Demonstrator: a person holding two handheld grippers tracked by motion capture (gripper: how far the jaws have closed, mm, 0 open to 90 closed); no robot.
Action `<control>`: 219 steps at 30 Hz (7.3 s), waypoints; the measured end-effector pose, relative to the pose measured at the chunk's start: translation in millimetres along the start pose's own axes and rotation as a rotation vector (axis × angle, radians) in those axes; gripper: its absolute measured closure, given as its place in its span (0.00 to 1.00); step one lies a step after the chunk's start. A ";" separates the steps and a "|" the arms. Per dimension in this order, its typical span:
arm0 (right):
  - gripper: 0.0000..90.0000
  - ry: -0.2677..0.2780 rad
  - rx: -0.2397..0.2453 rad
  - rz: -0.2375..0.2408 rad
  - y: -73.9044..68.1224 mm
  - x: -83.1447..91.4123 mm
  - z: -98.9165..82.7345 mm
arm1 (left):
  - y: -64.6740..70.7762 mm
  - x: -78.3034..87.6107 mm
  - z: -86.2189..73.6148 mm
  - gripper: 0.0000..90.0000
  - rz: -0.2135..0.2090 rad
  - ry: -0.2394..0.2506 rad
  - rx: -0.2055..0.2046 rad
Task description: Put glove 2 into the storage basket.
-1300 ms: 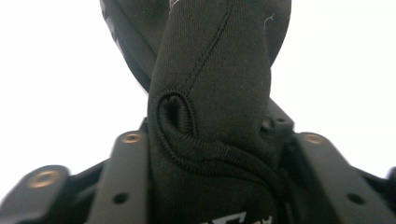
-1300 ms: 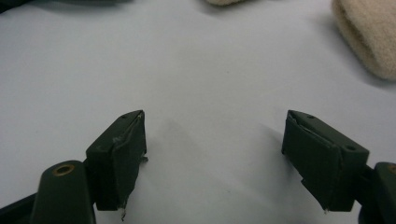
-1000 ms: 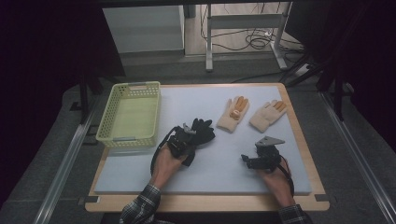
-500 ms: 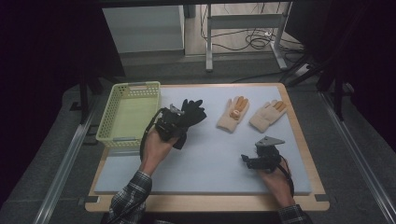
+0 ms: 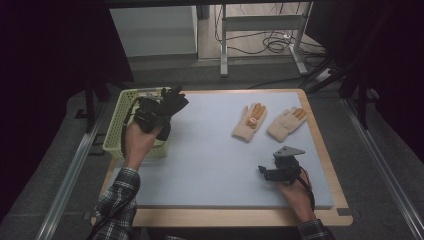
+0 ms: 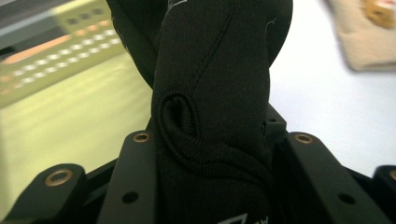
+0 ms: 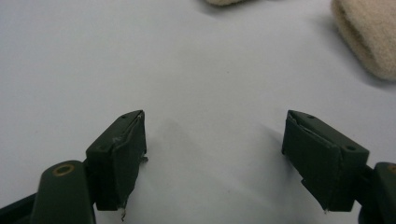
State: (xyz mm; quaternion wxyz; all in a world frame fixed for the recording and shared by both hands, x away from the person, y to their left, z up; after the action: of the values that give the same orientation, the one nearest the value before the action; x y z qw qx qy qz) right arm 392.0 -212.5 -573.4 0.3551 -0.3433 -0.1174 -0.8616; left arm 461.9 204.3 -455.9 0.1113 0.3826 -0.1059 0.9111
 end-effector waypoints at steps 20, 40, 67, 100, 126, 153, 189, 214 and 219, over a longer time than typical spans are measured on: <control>0.24 0.000 0.001 0.000 0.1 0.0 0.0 | -100.1 -56.1 -36.2 0.68 0.176 -0.118 0.141; 0.24 0.002 -0.001 0.000 0.0 -0.1 0.1 | -123.9 -100.2 -67.0 0.31 0.248 -0.352 0.128; 0.24 0.001 0.000 0.000 0.0 -0.1 0.0 | -121.0 -75.5 -64.0 0.54 0.156 -0.301 0.168; 0.24 0.001 0.000 0.000 0.0 -0.1 0.0 | -113.0 -50.9 -39.7 0.36 0.086 -0.084 0.207; 0.24 -0.001 0.003 -0.001 0.0 0.1 0.0 | 22.3 21.5 -46.9 0.03 -0.212 0.192 -0.027; 0.24 -0.007 -0.002 0.002 0.3 0.0 0.2 | 126.6 -9.1 -143.4 0.01 -0.260 0.150 -0.263; 0.62 0.041 -0.108 -0.107 68.2 10.5 43.0 | 115.9 -26.3 -155.7 0.02 -0.268 0.042 -0.215; 0.44 0.010 -0.212 -0.267 164.5 -40.7 67.0 | 115.3 -26.4 -155.6 0.02 -0.269 0.040 -0.220; 0.65 0.019 -0.244 -0.257 163.5 -38.6 62.4 | 115.4 -26.4 -155.6 0.02 -0.269 0.040 -0.220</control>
State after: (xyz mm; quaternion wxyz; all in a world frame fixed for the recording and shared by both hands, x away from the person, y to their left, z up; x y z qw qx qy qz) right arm 556.6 -281.9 -560.2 0.1986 -0.3578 -0.0515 -0.9110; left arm 342.3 134.5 -593.9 0.2753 0.3606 -0.1504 0.8784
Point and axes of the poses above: each handheld gripper's, and its own axes: x roughly backward along the jaws, z roughly out of its top, y roughly to its right, the point moved 6 cm from there along -x, roughly forward along the jaws, and after that the axes turned 8 degrees about z, right-handed, at the moved point
